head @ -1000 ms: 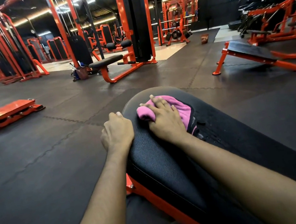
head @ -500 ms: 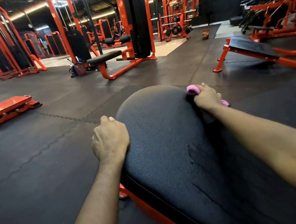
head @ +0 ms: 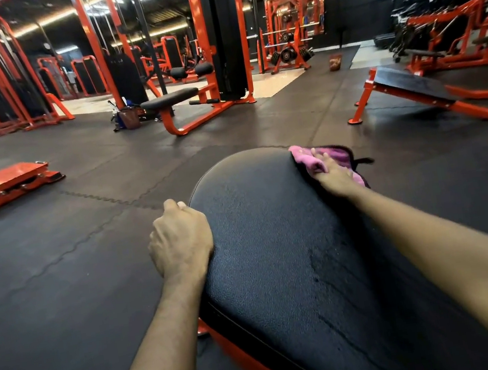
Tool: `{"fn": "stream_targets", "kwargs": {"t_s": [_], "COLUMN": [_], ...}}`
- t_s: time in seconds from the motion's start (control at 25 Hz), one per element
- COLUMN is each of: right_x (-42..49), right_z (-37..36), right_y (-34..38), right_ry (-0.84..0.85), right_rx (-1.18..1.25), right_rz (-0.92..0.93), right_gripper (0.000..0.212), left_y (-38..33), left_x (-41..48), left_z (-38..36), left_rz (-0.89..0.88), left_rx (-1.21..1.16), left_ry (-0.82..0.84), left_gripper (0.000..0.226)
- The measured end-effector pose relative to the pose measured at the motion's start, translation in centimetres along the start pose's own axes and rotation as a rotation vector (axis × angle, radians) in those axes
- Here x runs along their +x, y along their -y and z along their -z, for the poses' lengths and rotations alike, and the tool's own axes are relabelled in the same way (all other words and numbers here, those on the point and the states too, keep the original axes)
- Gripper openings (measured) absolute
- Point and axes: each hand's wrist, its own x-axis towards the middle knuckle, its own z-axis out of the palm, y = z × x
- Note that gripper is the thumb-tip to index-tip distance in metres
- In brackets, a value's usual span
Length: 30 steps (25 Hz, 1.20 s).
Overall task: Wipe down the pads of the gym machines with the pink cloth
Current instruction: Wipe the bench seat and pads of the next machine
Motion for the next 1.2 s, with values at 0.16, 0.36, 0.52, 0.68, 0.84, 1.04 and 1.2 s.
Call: {"fn": "stream_targets", "kwargs": {"t_s": [0.16, 0.36, 0.52, 0.68, 0.84, 1.04, 1.2], "right_x": [-2.8, -8.3, -14.3, -20.4, -24.3, -28.9, -33.0], "right_z": [-1.1, -2.8, -4.1, -4.8, -6.3, -7.7, -8.4], "right_y": [1.1, 3.6, 6.6, 9.5, 10.4, 11.2, 11.1], "right_ry": [0.021, 0.022, 0.079, 0.113, 0.1, 0.082, 0.09], "right_rx": [0.094, 0.053, 0.048, -0.015, -0.036, -0.032, 0.001], "right_rz": [0.007, 0.086, 0.169, 0.253, 0.28, 0.277, 0.291], "right_gripper": [0.061, 0.066, 0.066, 0.061, 0.054, 0.065, 0.055], "left_y": [0.0, 0.0, 0.0, 0.4, 1.0, 1.6, 1.7], "left_x": [0.2, 0.0, -0.1, 0.4, 0.7, 0.6, 0.6], "left_z": [-0.4, -0.2, 0.2, 0.3, 0.2, 0.6, 0.8], "left_rz": [-0.013, -0.037, -0.059, -0.104, -0.096, -0.099, -0.103], "left_rx": [0.015, -0.036, -0.086, -0.106, -0.182, -0.239, -0.268], "left_ry": [-0.007, -0.006, 0.066, 0.214, 0.318, 0.373, 0.395], "left_gripper": [0.035, 0.035, 0.04, 0.04, 0.041, 0.041, 0.04]}}
